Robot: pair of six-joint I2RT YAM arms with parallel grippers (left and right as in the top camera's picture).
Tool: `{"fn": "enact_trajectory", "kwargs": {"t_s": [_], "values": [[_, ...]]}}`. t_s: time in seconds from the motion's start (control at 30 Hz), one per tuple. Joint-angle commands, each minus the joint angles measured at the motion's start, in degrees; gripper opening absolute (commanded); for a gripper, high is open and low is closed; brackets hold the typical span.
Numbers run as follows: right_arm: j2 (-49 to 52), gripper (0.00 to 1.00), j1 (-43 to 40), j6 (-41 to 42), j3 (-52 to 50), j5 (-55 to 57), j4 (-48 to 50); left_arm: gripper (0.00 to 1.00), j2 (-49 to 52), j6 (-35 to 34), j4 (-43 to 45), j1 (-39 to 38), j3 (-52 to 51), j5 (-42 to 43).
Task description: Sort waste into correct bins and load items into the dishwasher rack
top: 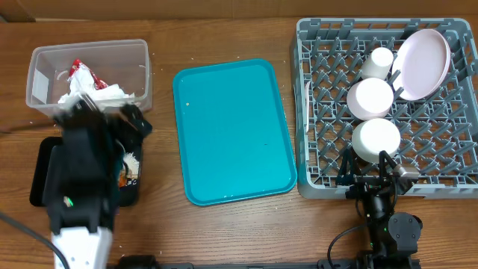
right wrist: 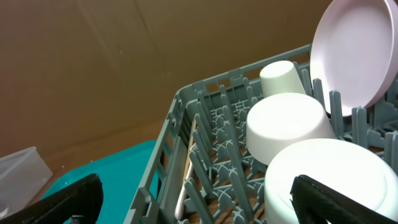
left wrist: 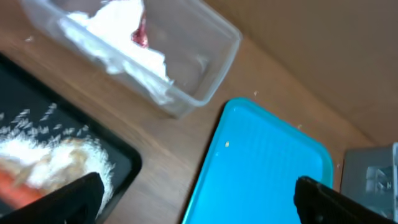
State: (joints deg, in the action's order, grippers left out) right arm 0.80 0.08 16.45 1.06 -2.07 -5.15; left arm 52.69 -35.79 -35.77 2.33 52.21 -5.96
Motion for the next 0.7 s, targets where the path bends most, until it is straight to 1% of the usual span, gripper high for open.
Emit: {"fn": "enact_trajectory", "kwargs": {"t_s": [0.0, 0.1, 0.17, 0.33, 0.47, 0.6, 0.67], "values": [[-0.63, 1.00, -0.15, -0.39, -0.59, 0.72, 0.35, 0.99, -8.85, 7.21, 8.92, -0.20, -13.44, 3.15], [-0.63, 1.00, -0.15, -0.39, -0.59, 0.72, 0.35, 1.00, -15.91, 13.46, 17.99, -0.20, -24.09, 6.34], [-0.63, 1.00, -0.15, -0.39, -0.59, 0.72, 0.35, 1.00, -20.48, 15.87, 22.93, -0.20, -30.49, 7.72], [-0.63, 1.00, -0.15, -0.39, -0.59, 0.72, 0.35, 1.00, -30.60, 16.52, 31.85, -0.20, -44.00, 7.45], [-0.63, 1.00, -0.15, -0.39, -0.59, 0.72, 0.35, 1.00, -36.87, 16.52, 37.57, -0.20, -51.45, 7.26], [-0.63, 1.00, -0.15, -0.39, -0.59, 0.72, 0.37, 1.00, -42.14, 16.59, 32.37, -0.17, -51.89, 5.25], [-0.63, 1.00, -0.15, -0.39, -0.59, 0.72, 0.35, 1.00, -44.54, 18.32, 31.28, -0.07, -51.89, 5.55]]}}
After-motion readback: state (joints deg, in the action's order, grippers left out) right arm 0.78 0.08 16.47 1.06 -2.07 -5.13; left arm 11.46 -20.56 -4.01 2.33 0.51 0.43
